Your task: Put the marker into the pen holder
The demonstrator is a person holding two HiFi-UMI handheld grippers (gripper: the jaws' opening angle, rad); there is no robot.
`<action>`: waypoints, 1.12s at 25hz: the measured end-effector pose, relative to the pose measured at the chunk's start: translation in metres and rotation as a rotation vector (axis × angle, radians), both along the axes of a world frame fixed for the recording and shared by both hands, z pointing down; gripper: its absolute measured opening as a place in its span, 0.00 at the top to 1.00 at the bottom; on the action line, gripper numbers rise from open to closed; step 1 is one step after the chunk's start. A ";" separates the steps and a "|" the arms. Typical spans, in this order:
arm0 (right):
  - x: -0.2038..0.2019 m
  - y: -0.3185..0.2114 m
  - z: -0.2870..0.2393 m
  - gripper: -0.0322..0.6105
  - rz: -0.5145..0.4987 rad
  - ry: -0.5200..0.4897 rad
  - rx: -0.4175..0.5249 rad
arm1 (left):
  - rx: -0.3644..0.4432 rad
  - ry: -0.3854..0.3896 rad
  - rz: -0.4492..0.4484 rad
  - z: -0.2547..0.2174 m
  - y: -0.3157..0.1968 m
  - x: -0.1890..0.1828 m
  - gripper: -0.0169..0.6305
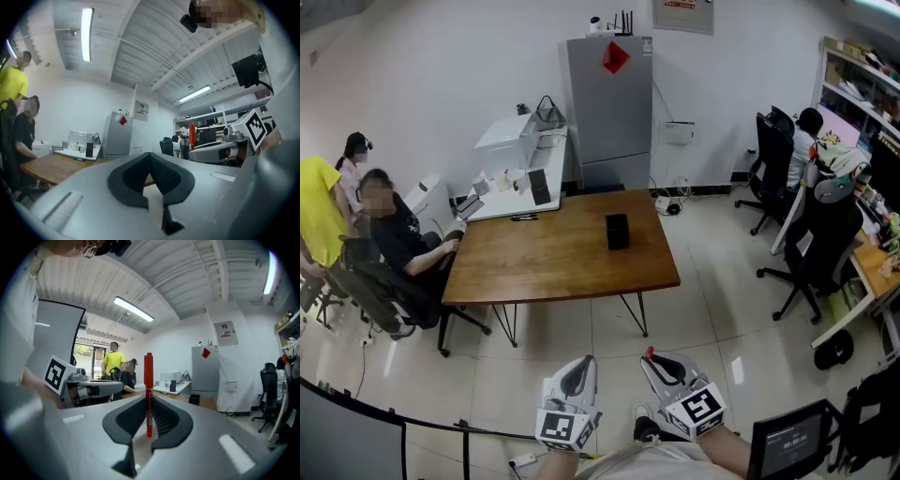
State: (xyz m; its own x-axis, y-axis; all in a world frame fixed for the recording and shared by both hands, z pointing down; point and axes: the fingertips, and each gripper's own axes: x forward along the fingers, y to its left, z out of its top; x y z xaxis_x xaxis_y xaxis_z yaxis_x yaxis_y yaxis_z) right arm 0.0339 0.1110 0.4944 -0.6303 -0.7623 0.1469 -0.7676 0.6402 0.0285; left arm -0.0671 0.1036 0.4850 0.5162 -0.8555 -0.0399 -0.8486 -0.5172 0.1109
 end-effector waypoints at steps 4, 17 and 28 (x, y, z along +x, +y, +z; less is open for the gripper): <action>0.020 -0.079 -0.010 0.89 -0.022 0.036 0.044 | 0.017 -0.016 -0.029 -0.016 -0.076 0.013 0.96; 0.046 -0.235 -0.001 0.89 -0.011 0.016 -0.007 | -0.037 -0.025 -0.060 -0.006 -0.231 0.019 0.96; 0.014 -0.381 -0.004 0.89 0.082 0.016 -0.001 | 0.015 -0.024 0.060 -0.016 -0.385 -0.004 0.96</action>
